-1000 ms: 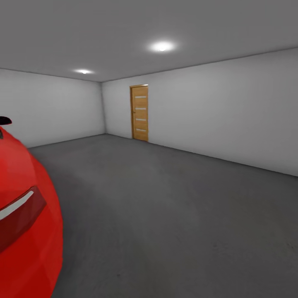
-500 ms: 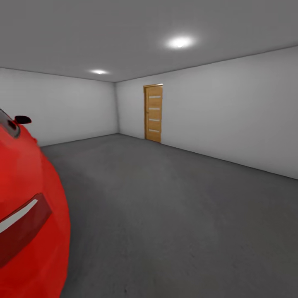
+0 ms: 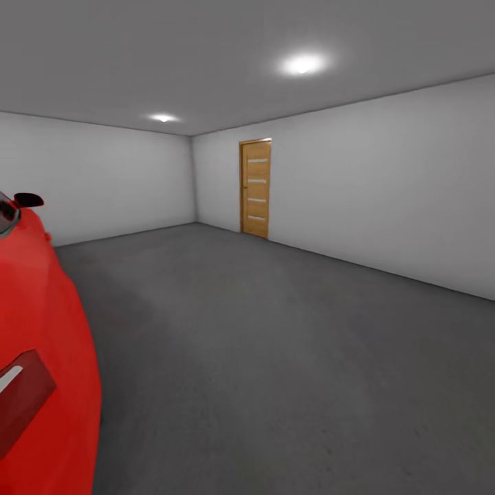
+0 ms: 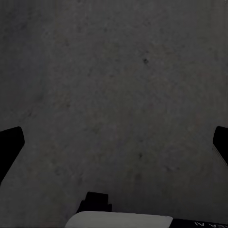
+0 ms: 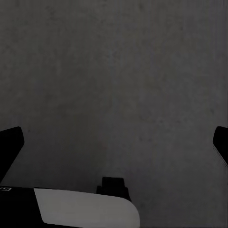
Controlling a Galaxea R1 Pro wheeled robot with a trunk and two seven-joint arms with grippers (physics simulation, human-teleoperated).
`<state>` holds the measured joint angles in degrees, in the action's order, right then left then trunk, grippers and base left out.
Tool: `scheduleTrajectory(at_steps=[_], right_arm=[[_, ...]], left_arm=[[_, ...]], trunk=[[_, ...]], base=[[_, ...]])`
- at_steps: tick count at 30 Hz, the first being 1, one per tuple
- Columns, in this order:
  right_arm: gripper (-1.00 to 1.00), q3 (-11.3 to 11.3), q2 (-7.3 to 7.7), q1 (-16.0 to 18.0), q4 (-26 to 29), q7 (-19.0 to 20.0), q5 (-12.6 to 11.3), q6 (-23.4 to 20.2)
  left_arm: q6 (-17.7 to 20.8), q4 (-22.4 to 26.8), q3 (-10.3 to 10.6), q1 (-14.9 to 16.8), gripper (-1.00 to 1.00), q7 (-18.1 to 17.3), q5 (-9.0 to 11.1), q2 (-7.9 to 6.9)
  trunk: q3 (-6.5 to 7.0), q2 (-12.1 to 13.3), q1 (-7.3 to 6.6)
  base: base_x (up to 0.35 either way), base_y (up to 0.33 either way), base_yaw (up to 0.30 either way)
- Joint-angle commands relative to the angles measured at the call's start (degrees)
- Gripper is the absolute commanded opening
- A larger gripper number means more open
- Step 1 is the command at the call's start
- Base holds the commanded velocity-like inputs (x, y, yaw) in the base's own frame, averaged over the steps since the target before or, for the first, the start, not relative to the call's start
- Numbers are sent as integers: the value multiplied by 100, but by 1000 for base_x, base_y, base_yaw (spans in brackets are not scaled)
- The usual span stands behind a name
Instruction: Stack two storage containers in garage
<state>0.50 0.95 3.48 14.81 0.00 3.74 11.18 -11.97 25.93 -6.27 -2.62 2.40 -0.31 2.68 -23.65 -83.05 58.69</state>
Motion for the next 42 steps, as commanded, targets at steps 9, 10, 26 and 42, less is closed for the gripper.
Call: scheduleTrajectory(at_steps=[9,10,26,42], right_arm=[[100,1,2,4,-4,0,39,16],[100,0,2,4,-4,0,39,16],[100,-2,2,4,-4,0,39,16],[100,-3,2,4,-4,0,39,16]], left_arm=[[-10,8,-15,-1,100,7,-4,4],[-9,5,-15,-2,100,7,-4,4],[-10,1,-15,-2,100,7,-4,4],[-8,-1,-15,-2,100,7,-4,4]], trunk=[[-5,-2,4],[-5,-2,4],[-5,-2,4],[-5,-2,4]], base=[[327,0,0],[327,0,0],[327,0,0],[327,0,51]])
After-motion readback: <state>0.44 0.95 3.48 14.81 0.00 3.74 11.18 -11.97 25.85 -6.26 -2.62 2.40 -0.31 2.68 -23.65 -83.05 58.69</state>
